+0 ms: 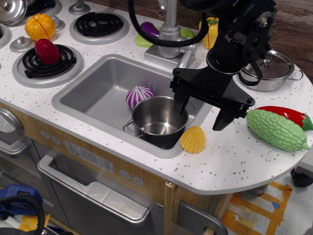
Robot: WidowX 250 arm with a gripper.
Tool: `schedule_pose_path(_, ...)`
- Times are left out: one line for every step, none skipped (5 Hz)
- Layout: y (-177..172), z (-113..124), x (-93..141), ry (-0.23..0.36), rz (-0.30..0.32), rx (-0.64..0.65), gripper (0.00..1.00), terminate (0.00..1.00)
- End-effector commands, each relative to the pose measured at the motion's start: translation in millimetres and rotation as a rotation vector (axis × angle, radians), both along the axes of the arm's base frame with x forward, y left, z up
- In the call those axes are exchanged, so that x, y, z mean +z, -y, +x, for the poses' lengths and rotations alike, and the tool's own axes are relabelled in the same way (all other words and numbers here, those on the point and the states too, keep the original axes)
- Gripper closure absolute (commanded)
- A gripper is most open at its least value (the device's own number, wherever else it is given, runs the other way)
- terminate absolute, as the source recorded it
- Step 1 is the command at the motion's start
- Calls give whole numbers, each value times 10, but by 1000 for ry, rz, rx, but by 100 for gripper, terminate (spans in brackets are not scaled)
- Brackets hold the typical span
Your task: Put corn in pot which is in sink
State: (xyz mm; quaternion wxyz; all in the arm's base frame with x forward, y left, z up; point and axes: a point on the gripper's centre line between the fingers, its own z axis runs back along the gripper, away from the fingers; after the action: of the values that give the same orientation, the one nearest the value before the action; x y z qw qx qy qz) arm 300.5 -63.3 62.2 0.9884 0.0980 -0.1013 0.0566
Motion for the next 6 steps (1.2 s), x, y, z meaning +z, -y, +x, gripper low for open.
schedule_pose_path(0, 0, 0, 0, 0, 0, 0, 0)
schedule_pose_path(-37, -15, -118, 14, -11, 11, 0, 0)
schedule_pose_path(-81, 5, -238, 33, -15, -3, 0, 0)
schedule_pose_path(-131, 47, -323, 53, -80, -26, 0, 0)
schedule_pose_path(-153, 89, -401, 78, -85, -50, 0, 0)
schedule_pose_path(-144, 87, -448, 97, -98, -32, 100, 0)
